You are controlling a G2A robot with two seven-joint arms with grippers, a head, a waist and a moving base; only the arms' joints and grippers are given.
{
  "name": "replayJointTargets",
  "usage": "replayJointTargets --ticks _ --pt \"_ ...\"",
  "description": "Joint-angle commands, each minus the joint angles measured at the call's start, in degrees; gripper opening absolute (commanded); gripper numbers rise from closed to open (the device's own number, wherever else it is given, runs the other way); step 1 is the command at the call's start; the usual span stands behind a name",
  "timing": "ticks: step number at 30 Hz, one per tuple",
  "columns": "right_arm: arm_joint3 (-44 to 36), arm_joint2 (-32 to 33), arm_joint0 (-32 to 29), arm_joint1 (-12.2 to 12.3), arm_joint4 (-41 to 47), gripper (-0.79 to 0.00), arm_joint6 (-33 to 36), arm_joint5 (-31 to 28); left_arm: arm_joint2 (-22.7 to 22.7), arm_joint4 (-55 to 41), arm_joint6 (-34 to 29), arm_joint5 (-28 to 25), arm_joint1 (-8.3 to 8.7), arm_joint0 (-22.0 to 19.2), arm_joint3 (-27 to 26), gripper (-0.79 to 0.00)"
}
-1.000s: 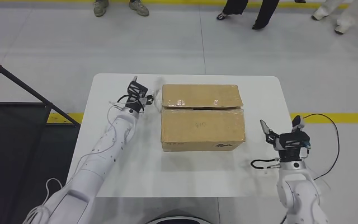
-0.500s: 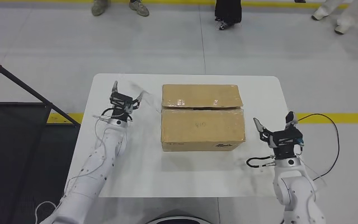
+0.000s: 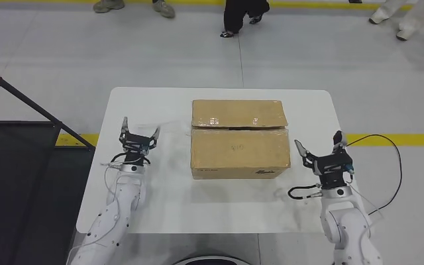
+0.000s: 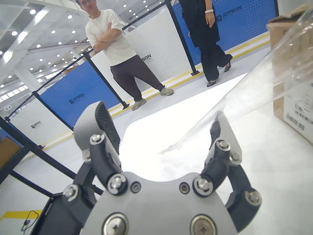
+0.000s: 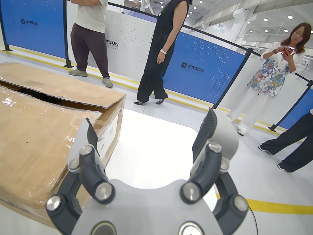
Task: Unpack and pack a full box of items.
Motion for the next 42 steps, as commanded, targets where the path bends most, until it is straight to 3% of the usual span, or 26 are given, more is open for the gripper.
replayJointTargets --ticks 1,9,24,31,38,42 --pt "0.0 -0.1 0.0 0.0 -0.2 0.000 -0.1 -0.1 -0.3 0.5 -0.3 0.7 0.00 1.3 -0.7 0.000" --pt "-0.4 -0.5 0.0 0.0 -0.9 0.000 0.0 -0.5 -1.0 1.8 -1.4 1.2 -0.08 5.1 -2.6 0.000" --pt "-0.5 -0.5 -0.5 0.2 -2.2 0.000 -0.3 -1.3 -0.4 0.6 -0.6 -2.2 -0.62 8.1 -3.4 0.000" --pt "-2.5 1.4 -0.2 0.6 -2.5 0.000 2.3 -4.7 -4.1 -1.5 0.6 -12.2 0.32 13.5 -10.6 0.000" --pt "-4.2 5.9 0.8 1.6 4.5 0.000 6.6 -17.6 -10.9 -6.5 2.0 -26.1 1.74 21.8 -21.1 0.000" --pt "-5.6 8.3 1.1 2.1 7.5 0.000 11.0 -23.4 -14.4 -12.0 3.8 -31.4 2.12 25.3 -25.7 0.000"
